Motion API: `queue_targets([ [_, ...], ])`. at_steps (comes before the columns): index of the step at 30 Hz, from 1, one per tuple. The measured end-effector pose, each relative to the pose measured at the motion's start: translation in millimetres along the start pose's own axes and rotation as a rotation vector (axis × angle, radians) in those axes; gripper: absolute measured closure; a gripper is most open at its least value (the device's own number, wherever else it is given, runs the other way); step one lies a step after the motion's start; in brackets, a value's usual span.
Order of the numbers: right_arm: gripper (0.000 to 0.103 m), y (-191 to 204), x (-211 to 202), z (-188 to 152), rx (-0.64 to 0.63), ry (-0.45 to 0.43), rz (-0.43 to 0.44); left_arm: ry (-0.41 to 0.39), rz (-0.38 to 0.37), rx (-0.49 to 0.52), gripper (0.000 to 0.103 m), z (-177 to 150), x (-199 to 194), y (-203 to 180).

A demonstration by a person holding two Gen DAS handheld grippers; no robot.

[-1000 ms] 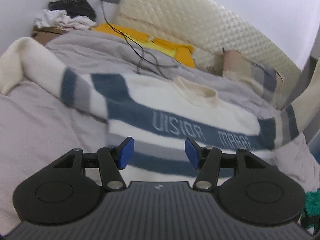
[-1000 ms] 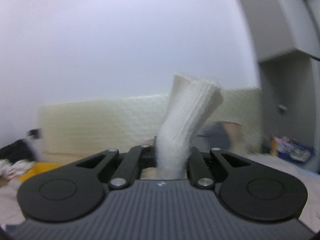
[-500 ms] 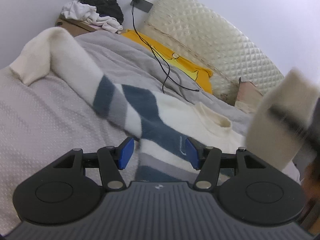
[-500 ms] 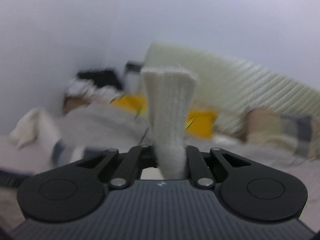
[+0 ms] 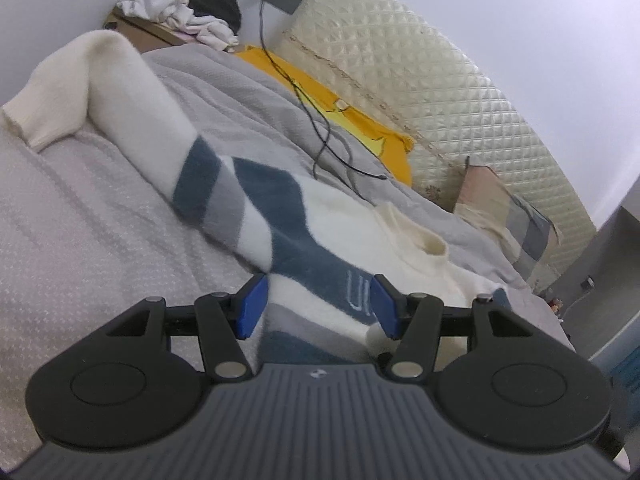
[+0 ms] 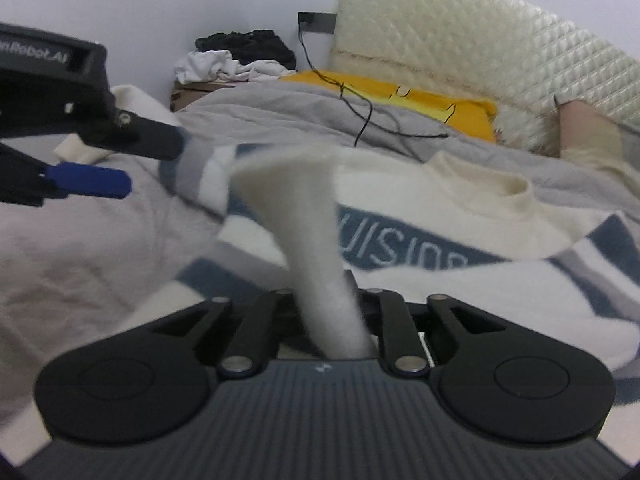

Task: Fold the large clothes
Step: 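Grasp a sleeve cuff with the right gripper and fold it across the body, then open the right gripper on the folded sleeve and withdraw it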

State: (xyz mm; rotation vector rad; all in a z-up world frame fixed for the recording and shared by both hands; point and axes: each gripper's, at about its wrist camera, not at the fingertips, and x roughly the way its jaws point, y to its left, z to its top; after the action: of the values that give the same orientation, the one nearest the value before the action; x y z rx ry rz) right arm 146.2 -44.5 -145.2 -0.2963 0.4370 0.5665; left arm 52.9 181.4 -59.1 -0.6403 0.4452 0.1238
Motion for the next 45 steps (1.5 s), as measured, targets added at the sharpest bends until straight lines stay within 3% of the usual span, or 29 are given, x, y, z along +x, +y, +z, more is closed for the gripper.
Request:
queue_targets([
  [1,0.07,-1.4,-2.5,-0.5,0.011,0.005,0.016,-0.001,-0.007,0.005,0.041,0.0,-0.5,-1.7],
  [2,0.054,-4.1,-8.1,-0.8,0.029,0.008,0.034,-0.005,-0.015,0.012,0.041,0.2,-1.4,-3.2],
  [3,0.046,-6.0,-11.2,-2.4,0.042,0.008,0.046,-0.008,-0.02,0.022,0.041,0.4,-2.1,-5.2],
  [8,0.045,-25.3,-44.6,-18.6,0.11,-0.008,0.116,0.009,-0.055,0.099,0.042,-6.4,-1.4,-21.7],
  [20,0.045,-82.1,-93.2,-28.7,0.28,-0.101,0.159,0.038,-0.085,0.271,0.042,-29.8,3.6,-56.7],
  [26,0.045,-99.6,-68.5,-30.3,0.349,-0.093,0.098,0.097,-0.092,0.358,0.042,-45.2,20.0,-69.0],
  [29,0.045,-108.3,-49.2,-36.9,0.383,-0.071,0.074,0.142,-0.082,0.419,0.049,-57.4,34.8,-75.6],
  [35,0.051,-116.9,-7.4,-53.3,0.425,0.045,0.028,0.286,0.019,0.508,0.056,-86.1,74.3,-74.7],
  [40,0.051,-107.3,-2.1,-51.5,0.37,0.081,-0.009,0.285,0.039,0.537,0.056,-92.0,80.1,-75.2],
  [45,0.05,-109.2,-21.6,-46.6,0.407,0.061,-0.012,0.267,0.007,0.508,0.055,-85.4,71.1,-76.6],
])
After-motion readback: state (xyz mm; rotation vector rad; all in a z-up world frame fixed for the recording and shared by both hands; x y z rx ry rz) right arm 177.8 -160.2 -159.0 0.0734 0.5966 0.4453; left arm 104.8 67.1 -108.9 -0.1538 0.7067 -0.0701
